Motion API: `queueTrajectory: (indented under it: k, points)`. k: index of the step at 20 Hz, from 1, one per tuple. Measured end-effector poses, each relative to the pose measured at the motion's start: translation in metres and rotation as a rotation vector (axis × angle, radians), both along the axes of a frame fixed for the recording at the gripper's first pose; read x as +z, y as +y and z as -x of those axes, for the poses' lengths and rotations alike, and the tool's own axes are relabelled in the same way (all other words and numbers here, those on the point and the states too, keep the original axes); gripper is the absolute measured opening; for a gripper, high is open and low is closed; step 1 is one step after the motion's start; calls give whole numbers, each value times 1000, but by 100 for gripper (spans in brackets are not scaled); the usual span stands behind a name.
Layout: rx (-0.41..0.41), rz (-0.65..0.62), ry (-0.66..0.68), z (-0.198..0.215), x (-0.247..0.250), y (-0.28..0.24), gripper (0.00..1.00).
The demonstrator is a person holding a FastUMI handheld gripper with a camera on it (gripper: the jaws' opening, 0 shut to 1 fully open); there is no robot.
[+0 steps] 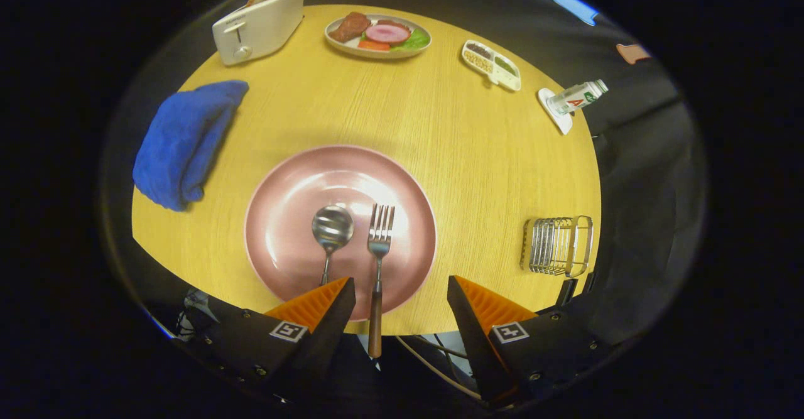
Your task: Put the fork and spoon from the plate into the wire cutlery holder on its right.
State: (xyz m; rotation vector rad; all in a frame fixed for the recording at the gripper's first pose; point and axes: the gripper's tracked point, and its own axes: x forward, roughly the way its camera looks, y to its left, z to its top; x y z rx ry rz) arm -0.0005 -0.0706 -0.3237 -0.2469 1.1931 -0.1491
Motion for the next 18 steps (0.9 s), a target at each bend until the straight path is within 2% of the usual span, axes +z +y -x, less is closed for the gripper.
queueTrajectory:
  k: [4, 11, 12, 16, 18]
  points:
    - [14, 9, 73, -2, -21, -1, 91]
    - [39, -38, 91, -14, -38, 8, 91]
    - [47, -40, 100, -14, -40, 9, 85]
    - [57, -62, 112, -14, -52, 12, 85]
    - [62, -64, 133, -12, -56, 11, 77]
